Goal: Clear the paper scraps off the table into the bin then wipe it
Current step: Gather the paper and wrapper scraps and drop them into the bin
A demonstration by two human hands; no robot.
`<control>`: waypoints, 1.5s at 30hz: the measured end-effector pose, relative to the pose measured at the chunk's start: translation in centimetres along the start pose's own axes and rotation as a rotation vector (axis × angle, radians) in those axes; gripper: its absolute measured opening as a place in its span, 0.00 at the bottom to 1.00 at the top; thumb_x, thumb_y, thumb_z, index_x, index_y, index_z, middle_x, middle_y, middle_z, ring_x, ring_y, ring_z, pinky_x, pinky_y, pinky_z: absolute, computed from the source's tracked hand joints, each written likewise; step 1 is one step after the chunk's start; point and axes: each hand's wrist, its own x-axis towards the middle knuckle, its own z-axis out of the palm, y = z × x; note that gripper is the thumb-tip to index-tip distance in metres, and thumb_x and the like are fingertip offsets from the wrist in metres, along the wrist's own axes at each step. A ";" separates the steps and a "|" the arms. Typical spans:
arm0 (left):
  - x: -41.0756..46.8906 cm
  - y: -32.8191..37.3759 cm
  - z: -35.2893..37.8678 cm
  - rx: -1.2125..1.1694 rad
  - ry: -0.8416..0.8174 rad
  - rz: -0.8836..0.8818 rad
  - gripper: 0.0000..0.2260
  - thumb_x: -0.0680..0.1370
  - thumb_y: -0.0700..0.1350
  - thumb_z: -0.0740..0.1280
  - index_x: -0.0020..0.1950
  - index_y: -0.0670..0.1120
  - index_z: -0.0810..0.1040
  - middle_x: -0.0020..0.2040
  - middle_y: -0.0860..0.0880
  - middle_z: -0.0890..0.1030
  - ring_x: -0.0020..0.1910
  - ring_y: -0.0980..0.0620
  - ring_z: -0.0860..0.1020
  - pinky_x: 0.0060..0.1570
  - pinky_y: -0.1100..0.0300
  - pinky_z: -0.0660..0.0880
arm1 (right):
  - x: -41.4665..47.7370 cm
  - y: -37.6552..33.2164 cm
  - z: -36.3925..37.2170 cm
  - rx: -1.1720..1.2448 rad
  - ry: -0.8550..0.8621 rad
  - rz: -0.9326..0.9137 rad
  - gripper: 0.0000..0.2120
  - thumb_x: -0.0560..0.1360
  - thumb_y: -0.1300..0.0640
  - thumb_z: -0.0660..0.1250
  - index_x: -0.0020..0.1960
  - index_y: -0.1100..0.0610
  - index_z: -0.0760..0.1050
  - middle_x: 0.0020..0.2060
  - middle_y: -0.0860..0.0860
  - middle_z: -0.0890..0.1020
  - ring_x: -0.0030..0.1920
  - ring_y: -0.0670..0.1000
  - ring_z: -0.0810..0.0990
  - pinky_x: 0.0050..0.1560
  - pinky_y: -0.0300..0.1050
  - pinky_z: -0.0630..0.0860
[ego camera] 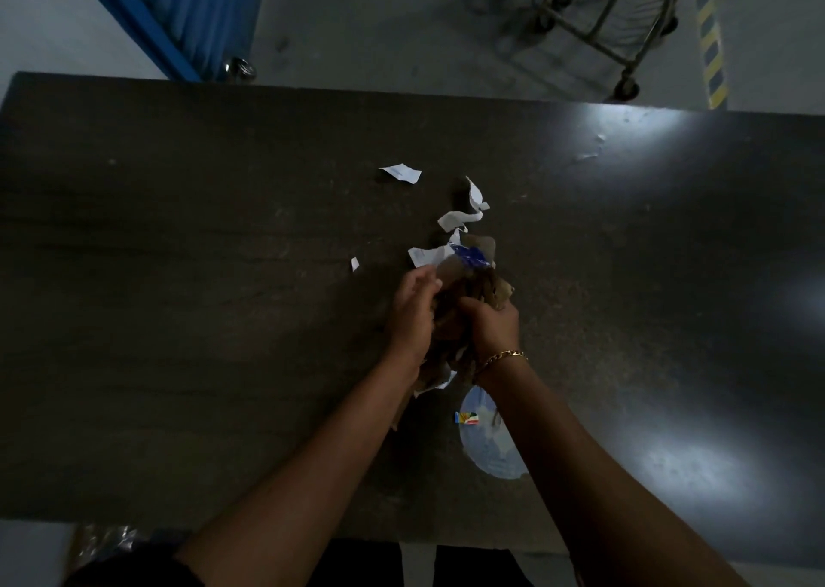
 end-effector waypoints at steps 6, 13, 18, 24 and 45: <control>1.3 -1.7 -1.8 0.189 0.203 0.044 0.09 0.82 0.53 0.64 0.61 0.56 0.79 0.63 0.52 0.77 0.61 0.52 0.77 0.56 0.54 0.76 | -0.7 -0.7 -1.9 0.021 -0.004 -0.035 0.11 0.78 0.68 0.65 0.52 0.53 0.77 0.50 0.53 0.83 0.52 0.53 0.81 0.48 0.47 0.77; -0.8 -4.9 -5.0 0.521 0.289 0.077 0.20 0.79 0.56 0.68 0.71 0.57 0.74 0.76 0.51 0.67 0.74 0.47 0.68 0.69 0.40 0.71 | -0.7 -0.3 -3.3 -0.104 0.083 -0.155 0.14 0.74 0.72 0.66 0.57 0.60 0.77 0.43 0.52 0.82 0.44 0.52 0.82 0.36 0.38 0.78; -3.9 -7.4 -6.8 1.266 0.059 0.095 0.46 0.72 0.71 0.69 0.82 0.63 0.47 0.83 0.52 0.41 0.83 0.43 0.39 0.77 0.33 0.47 | -0.7 0.5 -4.0 -0.157 0.098 -0.165 0.17 0.74 0.72 0.67 0.60 0.59 0.78 0.46 0.52 0.83 0.45 0.50 0.83 0.41 0.41 0.78; -4.5 -9.6 -7.1 1.304 0.070 0.230 0.46 0.73 0.61 0.73 0.83 0.59 0.48 0.84 0.46 0.43 0.83 0.41 0.44 0.76 0.32 0.57 | -1.1 1.0 -4.3 -0.308 0.102 -0.215 0.16 0.73 0.68 0.70 0.50 0.47 0.78 0.47 0.51 0.84 0.50 0.54 0.83 0.51 0.52 0.81; -2.5 -6.5 -3.2 0.907 0.091 0.300 0.22 0.84 0.43 0.62 0.78 0.55 0.68 0.78 0.52 0.66 0.75 0.51 0.67 0.69 0.51 0.74 | -2.3 3.1 -4.5 -0.302 0.015 -0.130 0.13 0.76 0.60 0.70 0.54 0.43 0.77 0.50 0.48 0.84 0.52 0.50 0.83 0.54 0.49 0.79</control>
